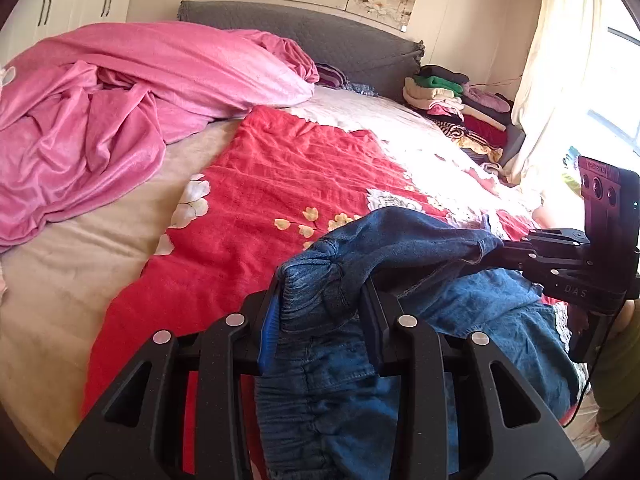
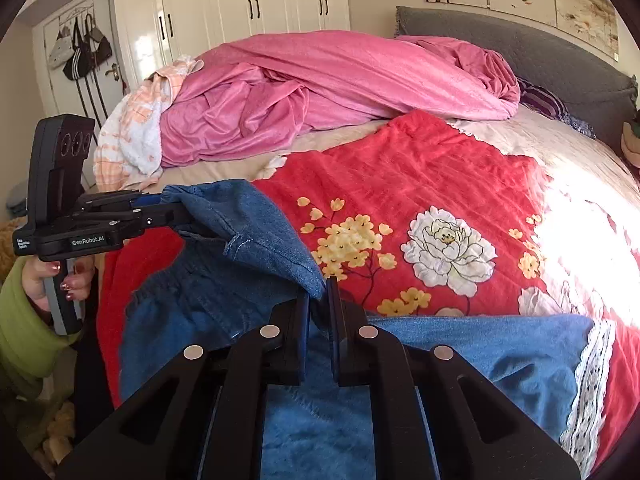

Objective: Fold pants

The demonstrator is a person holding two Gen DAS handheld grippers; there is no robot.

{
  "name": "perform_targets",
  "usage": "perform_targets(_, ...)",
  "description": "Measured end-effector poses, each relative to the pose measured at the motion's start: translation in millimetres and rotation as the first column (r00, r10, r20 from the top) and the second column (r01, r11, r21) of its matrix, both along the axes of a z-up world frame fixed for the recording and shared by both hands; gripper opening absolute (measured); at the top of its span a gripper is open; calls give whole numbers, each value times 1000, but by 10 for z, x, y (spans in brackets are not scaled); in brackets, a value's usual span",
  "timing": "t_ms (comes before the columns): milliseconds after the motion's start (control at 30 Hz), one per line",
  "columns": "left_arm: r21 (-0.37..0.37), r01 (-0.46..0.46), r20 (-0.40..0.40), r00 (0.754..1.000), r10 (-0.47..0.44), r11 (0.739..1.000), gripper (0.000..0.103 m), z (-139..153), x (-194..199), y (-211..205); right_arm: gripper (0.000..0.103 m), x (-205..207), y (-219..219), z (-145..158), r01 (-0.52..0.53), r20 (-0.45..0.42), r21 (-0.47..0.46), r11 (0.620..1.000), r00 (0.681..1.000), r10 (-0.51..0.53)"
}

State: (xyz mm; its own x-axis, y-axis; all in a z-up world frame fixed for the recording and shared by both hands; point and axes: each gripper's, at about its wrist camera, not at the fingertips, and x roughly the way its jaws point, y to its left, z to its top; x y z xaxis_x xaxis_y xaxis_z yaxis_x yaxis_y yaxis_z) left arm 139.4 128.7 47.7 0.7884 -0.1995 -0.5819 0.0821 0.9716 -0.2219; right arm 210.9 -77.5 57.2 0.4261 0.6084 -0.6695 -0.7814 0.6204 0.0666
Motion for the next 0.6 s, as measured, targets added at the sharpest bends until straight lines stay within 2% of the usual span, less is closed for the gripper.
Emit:
perform_targets(200, 4, 21, 47, 999, -21, 1000, 27, 45, -405, -132, 7, -475, -187, 11, 14, 19, 21, 1000, 1000, -14)
perform_targets(400, -19, 40, 46, 998, -39, 999, 27, -78, -728, -132, 7, -891, -281, -125, 13, -6, 25, 1000, 1000, -13)
perform_targets(600, -39, 32, 13, 999, -32, 999, 27, -234, -935, -96, 7, -1275, -236, -246, -13, -32, -1, 1000, 999, 13)
